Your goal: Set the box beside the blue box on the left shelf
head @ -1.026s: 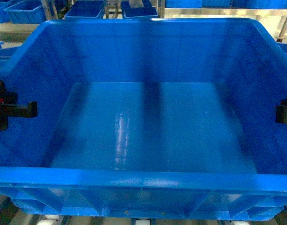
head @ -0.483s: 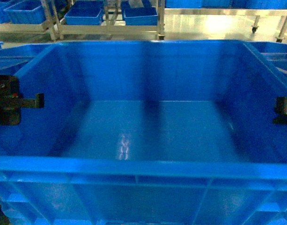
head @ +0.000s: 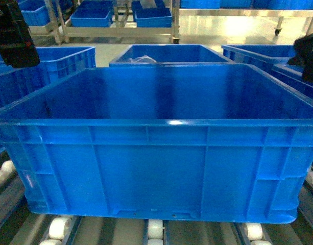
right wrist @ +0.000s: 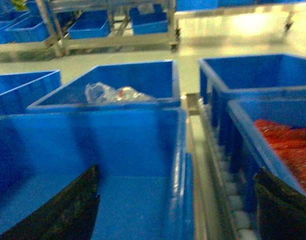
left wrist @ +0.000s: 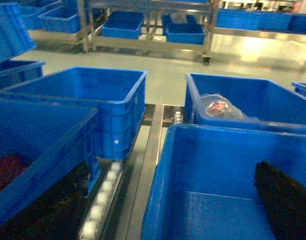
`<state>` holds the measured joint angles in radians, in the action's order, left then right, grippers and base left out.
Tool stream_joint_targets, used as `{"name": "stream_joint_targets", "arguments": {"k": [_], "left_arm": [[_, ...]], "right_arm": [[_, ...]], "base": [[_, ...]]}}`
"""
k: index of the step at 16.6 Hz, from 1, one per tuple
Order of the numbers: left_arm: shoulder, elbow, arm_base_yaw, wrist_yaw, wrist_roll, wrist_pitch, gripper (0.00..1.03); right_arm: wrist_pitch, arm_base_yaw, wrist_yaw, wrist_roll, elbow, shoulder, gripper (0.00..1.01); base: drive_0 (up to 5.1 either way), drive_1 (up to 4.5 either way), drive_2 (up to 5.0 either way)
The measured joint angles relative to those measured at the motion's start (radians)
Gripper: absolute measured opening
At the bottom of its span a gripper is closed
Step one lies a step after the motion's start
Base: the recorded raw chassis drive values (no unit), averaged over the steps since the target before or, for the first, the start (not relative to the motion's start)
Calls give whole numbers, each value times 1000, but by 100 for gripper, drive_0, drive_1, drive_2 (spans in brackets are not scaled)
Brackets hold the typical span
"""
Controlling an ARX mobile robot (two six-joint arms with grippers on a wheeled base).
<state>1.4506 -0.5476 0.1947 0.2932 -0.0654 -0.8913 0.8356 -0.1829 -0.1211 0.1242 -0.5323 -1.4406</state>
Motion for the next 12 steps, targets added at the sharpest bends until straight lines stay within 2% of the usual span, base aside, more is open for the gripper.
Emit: {"name": "stream_joint_targets", "arguments": {"k": [1,2,3,7,11,12], "left_arm": [[-1,8,-8,-34,12,-23,93],[-12,26,-18,-74,23,-33,88],[-31,52,-27,-104,31,-36,82],[-101,146,-48,-143,45,-46,66],[-286,321,-102,-196,48,-35,15],[-331,353,-112,-207,47,-19,2]], "right_arm": [[32,1,-19,-14,14,0,87],[81,3,-29,-42,45,9,82],[110,11,-28,-61,80,27,76],[132,42,-25,-92,166,94,59],[106,92,30,-114,329,284,8],[85,103,38,-117,358,331,2]], "base": [[0,0,0],[0,0,0],[0,0,0],[0,0,0],[0,0,0],[0,0,0]]}}
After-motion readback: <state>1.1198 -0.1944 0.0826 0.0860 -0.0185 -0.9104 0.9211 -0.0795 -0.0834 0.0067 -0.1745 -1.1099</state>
